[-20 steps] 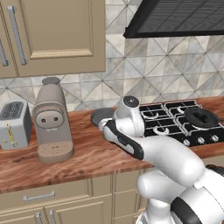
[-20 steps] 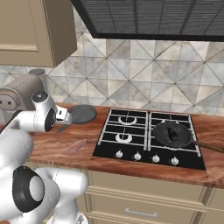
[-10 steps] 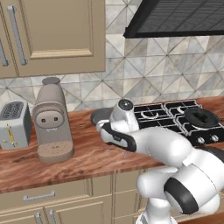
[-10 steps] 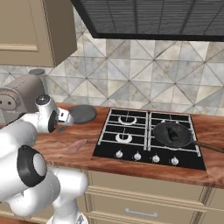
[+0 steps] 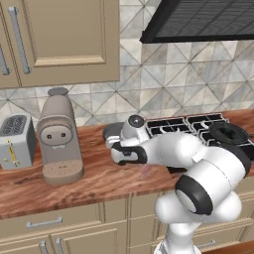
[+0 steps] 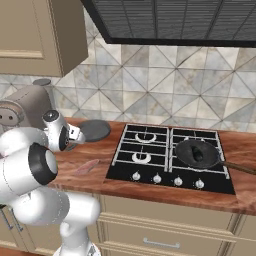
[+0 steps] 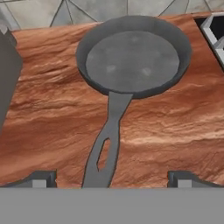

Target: Place both pans onto different burners. Then place the eggplant and the steak on different pans.

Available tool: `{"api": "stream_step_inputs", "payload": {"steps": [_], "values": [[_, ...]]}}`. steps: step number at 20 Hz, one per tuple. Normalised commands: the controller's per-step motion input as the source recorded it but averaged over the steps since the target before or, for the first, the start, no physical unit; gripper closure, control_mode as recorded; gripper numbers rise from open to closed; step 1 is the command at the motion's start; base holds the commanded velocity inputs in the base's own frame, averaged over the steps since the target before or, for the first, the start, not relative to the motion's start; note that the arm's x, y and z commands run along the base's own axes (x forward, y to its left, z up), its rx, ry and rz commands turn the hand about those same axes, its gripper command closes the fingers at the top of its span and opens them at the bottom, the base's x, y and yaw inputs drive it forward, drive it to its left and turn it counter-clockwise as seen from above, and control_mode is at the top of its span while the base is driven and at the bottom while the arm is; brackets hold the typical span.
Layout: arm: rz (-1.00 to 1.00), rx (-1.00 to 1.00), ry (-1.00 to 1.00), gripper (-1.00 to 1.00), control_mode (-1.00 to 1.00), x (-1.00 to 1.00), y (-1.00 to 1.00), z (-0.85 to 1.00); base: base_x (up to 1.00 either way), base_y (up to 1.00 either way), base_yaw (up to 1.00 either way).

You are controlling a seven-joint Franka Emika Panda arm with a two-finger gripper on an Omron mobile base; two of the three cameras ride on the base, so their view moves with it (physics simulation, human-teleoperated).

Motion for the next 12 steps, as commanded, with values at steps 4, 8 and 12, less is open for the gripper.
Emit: {"api": "stream_step_inputs", "payload": {"steps": [4, 8, 12], "values": [[-0.06, 0.02, 0.02, -1.0, -1.0, 0.28, 0.06, -0.06, 0.0, 0.0, 0.0], [-0.06, 0.05, 0.07, -1.0, -1.0, 0.2, 0.0, -0.12, 0.0, 0.0, 0.0], [-0.06, 0.06, 0.08, -1.0, -1.0, 0.16, 0.0, -0.2, 0.0, 0.0, 0.0]]}}
